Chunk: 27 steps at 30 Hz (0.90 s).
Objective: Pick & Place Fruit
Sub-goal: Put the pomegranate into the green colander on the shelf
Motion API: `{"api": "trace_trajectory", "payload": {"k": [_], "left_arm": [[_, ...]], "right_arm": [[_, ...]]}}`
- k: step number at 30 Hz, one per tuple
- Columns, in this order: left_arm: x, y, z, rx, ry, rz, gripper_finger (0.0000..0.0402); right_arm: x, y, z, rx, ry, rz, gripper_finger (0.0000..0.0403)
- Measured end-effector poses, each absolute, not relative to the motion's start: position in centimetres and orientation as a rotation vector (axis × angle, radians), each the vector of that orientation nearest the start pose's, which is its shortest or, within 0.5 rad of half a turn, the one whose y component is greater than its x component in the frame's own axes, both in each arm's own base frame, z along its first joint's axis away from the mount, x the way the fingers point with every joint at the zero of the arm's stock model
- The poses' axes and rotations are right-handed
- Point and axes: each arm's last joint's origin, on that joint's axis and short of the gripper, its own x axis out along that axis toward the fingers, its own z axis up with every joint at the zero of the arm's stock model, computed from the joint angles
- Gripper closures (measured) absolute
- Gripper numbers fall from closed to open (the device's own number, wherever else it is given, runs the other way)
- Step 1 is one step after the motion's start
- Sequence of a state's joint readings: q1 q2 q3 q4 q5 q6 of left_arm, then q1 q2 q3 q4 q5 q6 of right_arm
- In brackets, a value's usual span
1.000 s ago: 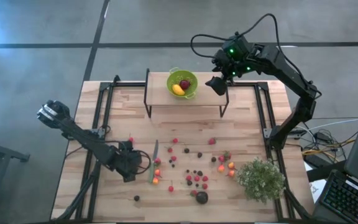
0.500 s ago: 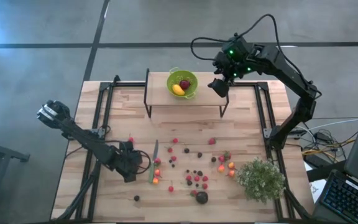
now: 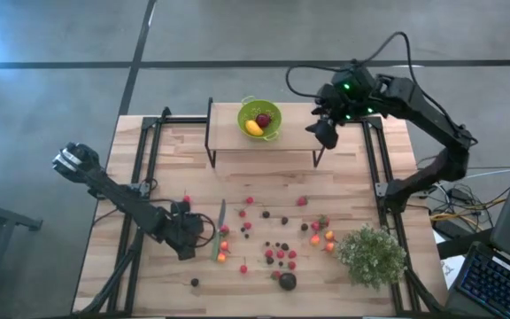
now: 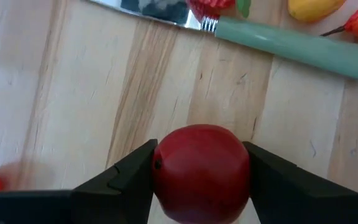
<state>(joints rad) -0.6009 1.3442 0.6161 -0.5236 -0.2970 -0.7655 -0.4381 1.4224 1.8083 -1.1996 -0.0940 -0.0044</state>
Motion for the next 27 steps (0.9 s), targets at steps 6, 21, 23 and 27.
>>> {"api": "trace_trajectory", "payload": {"k": [6,21,23,27], "left_arm": [[18.7,-11.2,15.8,-0.153,1.111,0.180,0.0181],[21.6,-9.8,18.8,-0.138,1.025,0.173,0.0181],[22.1,-9.4,19.3,-0.127,1.007,0.175,0.0181],[23.0,-8.5,20.6,-0.087,0.967,0.174,0.0181]], "right_arm": [[20.2,-9.2,42.3,0.196,0.738,-0.326,0.0154],[15.1,-6.8,38.4,0.081,0.517,-0.322,0.0187],[14.9,-6.7,37.6,0.062,0.514,-0.317,0.0189],[14.6,-6.5,36.1,0.050,0.520,-0.314,0.0195]]}}
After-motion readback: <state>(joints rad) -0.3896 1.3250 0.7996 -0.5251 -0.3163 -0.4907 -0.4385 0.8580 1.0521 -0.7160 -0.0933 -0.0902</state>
